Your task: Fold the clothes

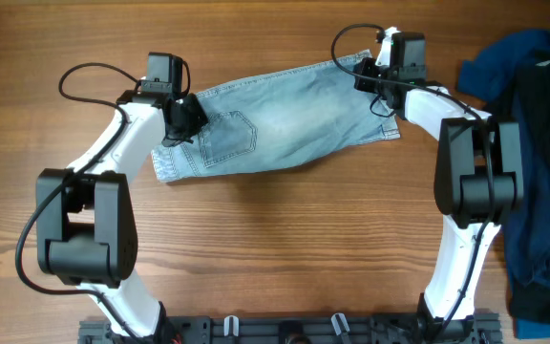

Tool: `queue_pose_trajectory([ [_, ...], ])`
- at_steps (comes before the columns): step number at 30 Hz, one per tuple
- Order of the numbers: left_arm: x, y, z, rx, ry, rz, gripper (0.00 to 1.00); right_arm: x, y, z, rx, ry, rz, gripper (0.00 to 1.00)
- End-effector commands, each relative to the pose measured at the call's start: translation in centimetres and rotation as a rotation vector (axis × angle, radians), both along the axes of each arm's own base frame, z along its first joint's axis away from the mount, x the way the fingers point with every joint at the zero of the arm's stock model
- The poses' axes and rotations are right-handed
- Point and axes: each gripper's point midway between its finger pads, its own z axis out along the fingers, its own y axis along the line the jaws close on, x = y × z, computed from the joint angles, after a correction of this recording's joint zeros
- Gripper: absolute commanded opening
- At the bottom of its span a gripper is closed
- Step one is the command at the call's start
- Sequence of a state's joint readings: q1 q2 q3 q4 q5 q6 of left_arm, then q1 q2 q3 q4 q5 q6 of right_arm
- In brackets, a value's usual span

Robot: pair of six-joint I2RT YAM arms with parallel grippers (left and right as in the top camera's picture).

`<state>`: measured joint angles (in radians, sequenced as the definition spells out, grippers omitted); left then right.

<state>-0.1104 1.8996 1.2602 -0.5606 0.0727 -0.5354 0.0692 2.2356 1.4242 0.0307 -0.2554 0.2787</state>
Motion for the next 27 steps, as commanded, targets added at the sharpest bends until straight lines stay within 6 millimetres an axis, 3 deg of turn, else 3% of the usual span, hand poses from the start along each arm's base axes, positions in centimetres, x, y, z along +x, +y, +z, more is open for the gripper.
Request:
queue_pose_trajectory([
  [1,-0.1,0.0,-0.7,0.016,0.010,-0.005,0.04,0.5,1.5,6.7,-0.009,-0.120,0.120,0.24],
  [5,-0.1,0.0,-0.7,0.016,0.011,-0.006,0.04,-1.4,0.3,12.3,-0.068,-0.127,0.089,0.24],
  [8,-0.1,0.0,-0.7,0.016,0.010,-0.005,0.04,-4.4,-1.2,13.3,-0.128,-0.023,0.039,0.21],
  [9,-0.1,0.0,-0.7,0.016,0.008,-0.005,0.04,-5.4,-1.6,13.2,-0.144,0.015,0.028,0.15],
  [10,0.0,0.0,-0.6,0.015,0.005,-0.005,0.04,-6.2,-1.9,12.9,-0.153,0.050,0.024,0.06],
  [11,0.1,0.0,-0.6,0.015,0.001,-0.005,0.04,-6.9,-2.0,12.4,-0.158,0.085,0.024,0.04],
  [18,0.4,-0.4,-0.4,0.012,-0.016,-0.012,0.04,-10.4,-4.5,6.5,-0.248,0.314,-0.082,0.04],
  [24,0.5,-0.4,-0.4,0.014,-0.020,-0.016,0.04,-11.7,-7.0,0.7,-0.360,0.418,-0.149,0.04],
  [27,0.7,-0.5,-0.2,0.012,-0.030,-0.017,0.04,-12.4,-7.2,-1.7,-0.364,0.478,-0.160,0.04],
])
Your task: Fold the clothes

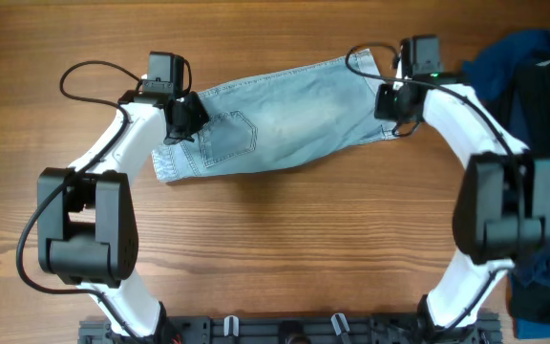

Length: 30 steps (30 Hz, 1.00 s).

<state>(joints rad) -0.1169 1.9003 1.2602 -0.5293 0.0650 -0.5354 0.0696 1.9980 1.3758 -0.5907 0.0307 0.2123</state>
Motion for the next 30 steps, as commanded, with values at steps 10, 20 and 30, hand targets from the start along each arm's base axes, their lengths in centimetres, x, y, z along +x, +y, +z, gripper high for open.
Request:
queue_pose_trajectory([
  [10,-0.2,-4.6,4.3,-0.094,-0.095,-0.117,0.04,-3.1,-0.2,-9.2,0.009,0.196,-0.056,0.04],
  [20,-6.9,-15.8,5.1,-0.234,0.014,-0.410,0.04,-3.6,0.2,-9.3,0.034,0.217,-0.050,0.04],
  [30,-8.2,-16.8,0.9,-0.128,0.109,-0.340,0.04,-3.8,0.6,-9.3,0.057,0.228,-0.044,0.05],
])
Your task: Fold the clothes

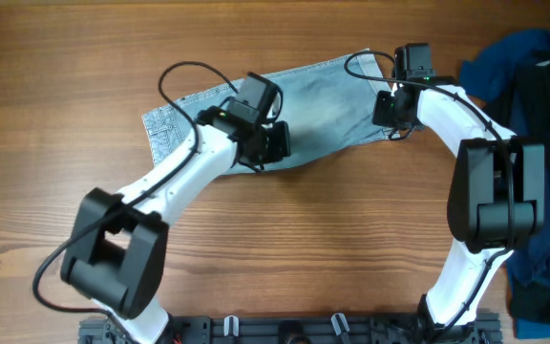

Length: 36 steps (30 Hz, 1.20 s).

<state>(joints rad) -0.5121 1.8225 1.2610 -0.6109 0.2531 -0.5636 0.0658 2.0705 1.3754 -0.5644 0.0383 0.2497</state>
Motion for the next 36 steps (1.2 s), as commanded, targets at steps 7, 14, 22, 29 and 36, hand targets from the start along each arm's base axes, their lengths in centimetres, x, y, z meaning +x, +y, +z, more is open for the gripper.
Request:
queue_pose_trajectory([
  [7,1.3,4.8,-4.9,0.202,0.066,0.247,0.04,-3.8,1.0,-6.4,0.064,0.183,-0.002,0.05],
  [14,0.5,5.2,-7.2,0.209,0.151,0.271,0.04,-3.8,1.0,-6.4,0.064,0.184,-0.003,0.06],
  [22,3.8,6.8,2.3,0.138,-0.042,0.340,0.04,-3.8,1.0,-6.4,0.064,0.185,-0.002,0.10],
  [29,3.4,14.9,7.9,0.170,-0.084,0.514,0.04,-3.9,1.0,-6.4,0.063,0.187,-0.002,0.13],
  [36,0.6,15.8,0.2,0.246,0.183,0.501,0.04,-3.9,1.0,-6.4,0.064,0.188,-0.002,0.14],
])
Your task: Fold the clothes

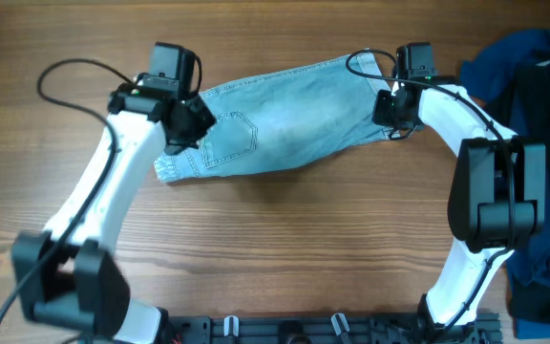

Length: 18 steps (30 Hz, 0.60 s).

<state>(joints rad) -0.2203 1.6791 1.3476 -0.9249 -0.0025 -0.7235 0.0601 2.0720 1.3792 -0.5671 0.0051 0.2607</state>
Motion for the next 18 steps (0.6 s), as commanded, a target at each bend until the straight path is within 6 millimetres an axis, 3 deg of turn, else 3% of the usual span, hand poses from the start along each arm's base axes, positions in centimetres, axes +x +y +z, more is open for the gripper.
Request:
queue_pose_trajectory([
  [1,-2.2,-0.5,-6.0,-0.014,0.192,-0.016,0.04,-3.9,0.7,-6.4,0.029,0.185,0.007,0.14],
  [7,-3.8,-0.5,-11.2,-0.008,0.360,-0.020,0.04,-3.9,0.7,-6.4,0.029,0.185,0.007,0.17],
  [11,-3.9,-0.1,-11.7,-0.004,0.373,-0.033,0.04,-3.9,0.7,-6.4,0.029,0.185,0.008,0.18],
  [13,-3.1,0.1,-10.4,-0.006,0.338,-0.070,0.04,-3.9,0.7,-6.4,0.028,0.185,0.011,0.20],
  [18,-0.9,2.3,-4.4,-0.032,0.189,-0.019,0.08,-3.9,0.7,-6.4,0.028,0.185,0.011,0.21],
])
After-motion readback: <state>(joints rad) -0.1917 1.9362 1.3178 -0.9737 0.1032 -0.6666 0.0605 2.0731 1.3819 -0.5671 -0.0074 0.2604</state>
